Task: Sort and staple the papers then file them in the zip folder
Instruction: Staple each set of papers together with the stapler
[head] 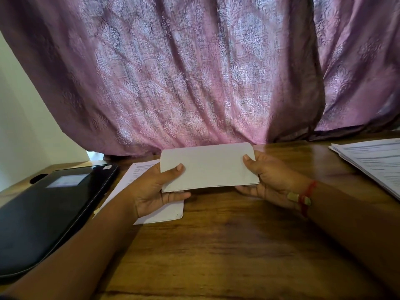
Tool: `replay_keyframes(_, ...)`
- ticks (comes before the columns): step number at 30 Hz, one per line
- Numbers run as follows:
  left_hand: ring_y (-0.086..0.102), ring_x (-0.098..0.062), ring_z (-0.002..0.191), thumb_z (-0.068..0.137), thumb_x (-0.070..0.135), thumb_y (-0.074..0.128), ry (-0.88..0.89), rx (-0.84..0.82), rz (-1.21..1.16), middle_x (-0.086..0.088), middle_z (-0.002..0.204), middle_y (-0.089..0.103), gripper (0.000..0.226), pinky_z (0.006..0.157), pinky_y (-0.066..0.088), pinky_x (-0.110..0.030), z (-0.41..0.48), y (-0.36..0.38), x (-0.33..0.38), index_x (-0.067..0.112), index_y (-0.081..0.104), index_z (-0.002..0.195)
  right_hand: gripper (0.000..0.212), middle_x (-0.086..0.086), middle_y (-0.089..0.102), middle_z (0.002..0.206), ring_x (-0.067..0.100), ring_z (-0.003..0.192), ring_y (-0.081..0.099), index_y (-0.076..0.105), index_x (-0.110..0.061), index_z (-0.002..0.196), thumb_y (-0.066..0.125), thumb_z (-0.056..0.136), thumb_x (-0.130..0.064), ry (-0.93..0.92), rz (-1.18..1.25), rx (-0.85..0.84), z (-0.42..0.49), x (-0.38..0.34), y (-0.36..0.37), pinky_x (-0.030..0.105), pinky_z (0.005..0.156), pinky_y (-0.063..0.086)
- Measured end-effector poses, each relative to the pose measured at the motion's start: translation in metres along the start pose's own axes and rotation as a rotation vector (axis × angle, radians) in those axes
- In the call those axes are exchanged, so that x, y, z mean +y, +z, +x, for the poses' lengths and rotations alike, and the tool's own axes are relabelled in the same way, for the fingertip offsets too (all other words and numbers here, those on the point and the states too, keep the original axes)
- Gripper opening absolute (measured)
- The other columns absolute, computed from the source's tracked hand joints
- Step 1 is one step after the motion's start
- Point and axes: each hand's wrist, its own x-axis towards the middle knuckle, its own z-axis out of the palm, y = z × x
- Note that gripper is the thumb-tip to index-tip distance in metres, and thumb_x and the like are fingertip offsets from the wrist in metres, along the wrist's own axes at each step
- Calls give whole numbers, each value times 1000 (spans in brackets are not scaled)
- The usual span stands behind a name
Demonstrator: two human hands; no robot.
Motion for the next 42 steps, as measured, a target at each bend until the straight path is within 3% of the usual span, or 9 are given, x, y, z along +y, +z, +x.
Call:
replay_keyframes(6, 76, -21, 96, 81, 14, 70, -15, 14, 25, -5, 112, 76, 47, 60, 64, -34, 0, -1, 0, 18, 64, 127, 24, 1, 74, 109, 19, 95, 72, 59, -24, 124, 50, 101, -26, 6, -73, -36, -1, -1, -2, 32, 58, 59)
replay_keyframes(20, 75, -26, 99, 79, 6, 68, -35, 23, -28, -10, 116, 75, 47, 66, 64, -37, -1, -4, 2, 12, 63, 125, 27, 10, 71, 115, 24, 106, 68, 60, -8, 124, 51, 100, -18, 10, 71, -69, -3, -6, 2, 36, 72, 61)
replay_keyframes(28, 75, -26, 101, 79, 6, 68, -40, 35, -28, -11, 117, 75, 50, 64, 64, -35, -1, -2, 1, 11, 62, 127, 26, 11, 71, 115, 24, 102, 70, 61, -8, 122, 51, 100, -15, 20, 69, -74, -4, -5, 3, 33, 71, 61)
replay_keyframes(32, 73, -29, 104, 81, 5, 68, -45, 17, -99, -17, 123, 71, 50, 73, 64, -37, -2, 0, 2, 7, 60, 130, 25, 12, 71, 115, 25, 102, 70, 61, -7, 121, 50, 100, -12, 4, 99, -80, -5, -7, 5, 32, 69, 61)
replay_keyframes(36, 70, -40, 109, 54, 13, 99, -67, -122, -276, -29, 128, 64, 85, 77, 64, -38, -5, 0, 4, -3, 63, 129, 27, 15, 66, 123, 27, 108, 66, 57, -7, 126, 50, 100, -13, -21, 146, -11, -2, -7, 2, 29, 62, 59)
replay_keyframes(39, 67, -40, 114, 57, 22, 100, -138, -293, -180, -31, 130, 62, 70, 77, 64, -33, -9, 5, 3, 1, 73, 118, 26, 15, 66, 123, 22, 96, 67, 56, -8, 125, 49, 101, -15, -20, 160, 24, 1, -5, 3, 23, 51, 54)
replay_keyframes(42, 71, -35, 110, 60, 31, 98, -143, -344, -94, -28, 126, 66, 66, 73, 63, -29, -11, 17, -3, 1, 75, 114, 30, 10, 68, 120, 13, 78, 67, 56, -10, 129, 50, 102, -21, -4, 103, 21, 3, 0, 6, 18, 42, 45)
